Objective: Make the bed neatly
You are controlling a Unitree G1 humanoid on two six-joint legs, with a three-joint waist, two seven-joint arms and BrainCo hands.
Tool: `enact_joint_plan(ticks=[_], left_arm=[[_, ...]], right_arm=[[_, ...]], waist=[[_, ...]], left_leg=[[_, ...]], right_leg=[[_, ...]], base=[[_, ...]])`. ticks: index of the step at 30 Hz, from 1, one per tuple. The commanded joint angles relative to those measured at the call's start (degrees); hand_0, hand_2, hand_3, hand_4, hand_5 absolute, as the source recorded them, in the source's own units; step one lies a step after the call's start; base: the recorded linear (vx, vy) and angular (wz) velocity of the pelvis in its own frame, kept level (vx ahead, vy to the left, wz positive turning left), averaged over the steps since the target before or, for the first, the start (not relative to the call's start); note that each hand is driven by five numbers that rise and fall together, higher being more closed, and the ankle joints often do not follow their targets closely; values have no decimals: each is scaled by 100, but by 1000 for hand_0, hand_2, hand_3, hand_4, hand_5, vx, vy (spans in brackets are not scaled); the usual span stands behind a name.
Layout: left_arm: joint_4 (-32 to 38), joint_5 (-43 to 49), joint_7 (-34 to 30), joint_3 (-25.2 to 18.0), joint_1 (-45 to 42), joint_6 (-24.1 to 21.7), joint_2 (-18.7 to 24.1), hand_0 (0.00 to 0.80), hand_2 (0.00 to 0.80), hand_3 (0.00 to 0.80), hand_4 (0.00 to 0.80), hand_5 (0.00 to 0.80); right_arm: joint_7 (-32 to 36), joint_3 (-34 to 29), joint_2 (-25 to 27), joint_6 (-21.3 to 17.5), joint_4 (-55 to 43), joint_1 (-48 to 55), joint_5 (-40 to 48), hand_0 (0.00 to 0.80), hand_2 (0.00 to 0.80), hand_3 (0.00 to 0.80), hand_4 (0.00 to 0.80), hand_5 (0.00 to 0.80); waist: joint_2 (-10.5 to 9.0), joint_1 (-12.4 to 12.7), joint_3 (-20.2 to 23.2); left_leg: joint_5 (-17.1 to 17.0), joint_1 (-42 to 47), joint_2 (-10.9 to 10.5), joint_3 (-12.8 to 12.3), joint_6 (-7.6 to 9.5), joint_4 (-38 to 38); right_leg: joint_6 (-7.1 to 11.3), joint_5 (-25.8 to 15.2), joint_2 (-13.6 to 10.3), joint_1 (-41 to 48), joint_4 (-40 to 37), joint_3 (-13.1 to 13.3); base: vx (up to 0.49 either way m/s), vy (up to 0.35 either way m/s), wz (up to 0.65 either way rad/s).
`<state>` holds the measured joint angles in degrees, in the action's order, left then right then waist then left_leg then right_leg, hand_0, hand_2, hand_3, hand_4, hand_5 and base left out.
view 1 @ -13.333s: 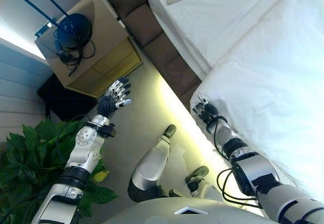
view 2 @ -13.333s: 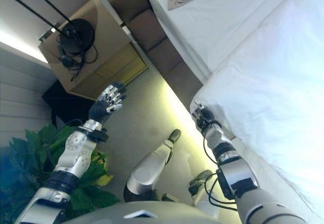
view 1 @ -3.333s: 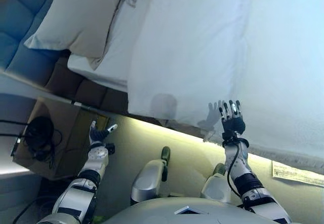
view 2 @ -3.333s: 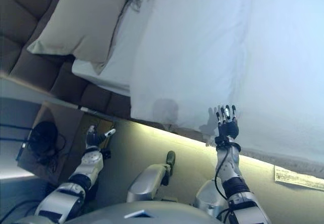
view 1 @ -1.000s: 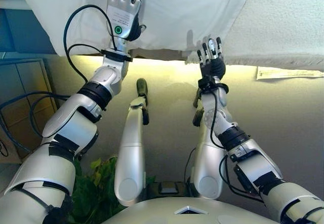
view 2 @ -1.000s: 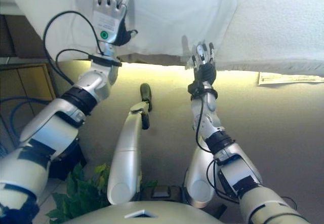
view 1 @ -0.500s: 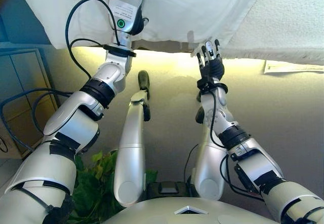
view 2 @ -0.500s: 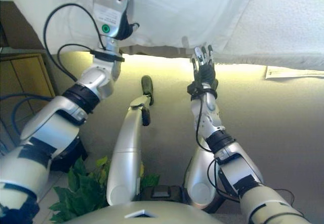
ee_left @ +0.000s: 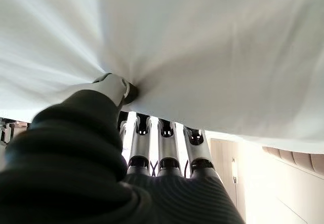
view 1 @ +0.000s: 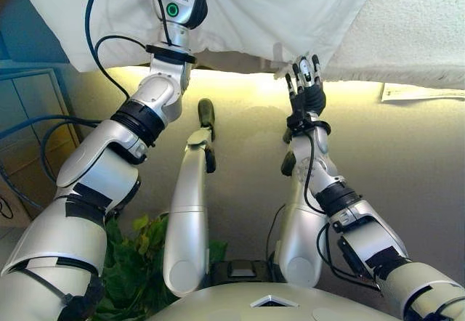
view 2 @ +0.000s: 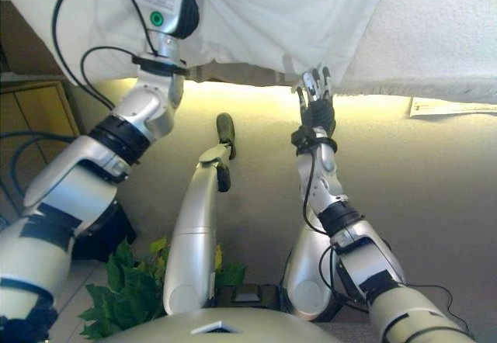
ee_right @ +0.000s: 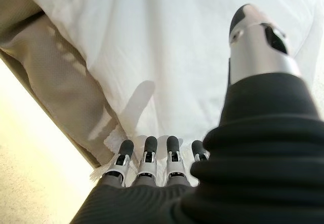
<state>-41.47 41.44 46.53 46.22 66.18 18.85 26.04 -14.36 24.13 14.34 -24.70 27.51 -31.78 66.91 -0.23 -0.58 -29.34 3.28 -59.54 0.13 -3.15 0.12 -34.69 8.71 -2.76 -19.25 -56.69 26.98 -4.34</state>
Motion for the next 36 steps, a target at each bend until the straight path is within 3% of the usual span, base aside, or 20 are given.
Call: enact_joint_plan(ticks=[1,7,15,19,20,36], left_arm=[[182,-115,-10,-234,-13,45,88,800,800,800,800,800],[276,5,-158,-230,-72,63,174,800,800,800,800,800],[-344,-156,-1,-307,-306,-135,294,800,800,800,800,800],[-674,-122,0,-277,-441,-280,413,800,800,800,800,800],[-790,-91,-25,-261,-387,-337,491,800,800,800,800,800],[-1325,274,-449,167,-551,-896,1301,800,800,800,800,800]], right_arm=[[142,-243,353,-308,-708,381,-96,0,0,0,0,0],[300,-296,324,-331,-669,527,-108,0,0,0,0,0],[601,-291,284,-402,-386,649,-30,0,0,0,0,0],[702,-258,292,-417,-248,635,-17,0,0,0,0,0],[702,-261,303,-414,-196,544,-34,0,0,0,0,0],[759,-318,468,-562,340,336,-193,0,0,0,0,0]], waist=[[417,-47,-46],[410,-43,-46],[384,-50,-46],[440,-35,-46],[453,-63,-46],[729,-8,-46]], left_leg=[[159,298,-87,191,-308,123],[154,384,-86,209,-299,150],[217,681,-61,186,-303,130],[225,885,-78,172,-298,138],[42,808,-110,129,-270,203],[-4,1286,-153,21,-311,413]], right_leg=[[411,-532,-243,220,-283,201],[402,-474,-209,299,-219,190],[350,-458,-246,616,-241,153],[317,-439,-278,803,-215,137],[249,-597,-333,740,-296,97],[228,-590,-486,1164,-404,90]], base=[[0,0,0],[0,0,0],[0,0,0],[-10,40,2],[-70,75,3],[-5,49,4]])
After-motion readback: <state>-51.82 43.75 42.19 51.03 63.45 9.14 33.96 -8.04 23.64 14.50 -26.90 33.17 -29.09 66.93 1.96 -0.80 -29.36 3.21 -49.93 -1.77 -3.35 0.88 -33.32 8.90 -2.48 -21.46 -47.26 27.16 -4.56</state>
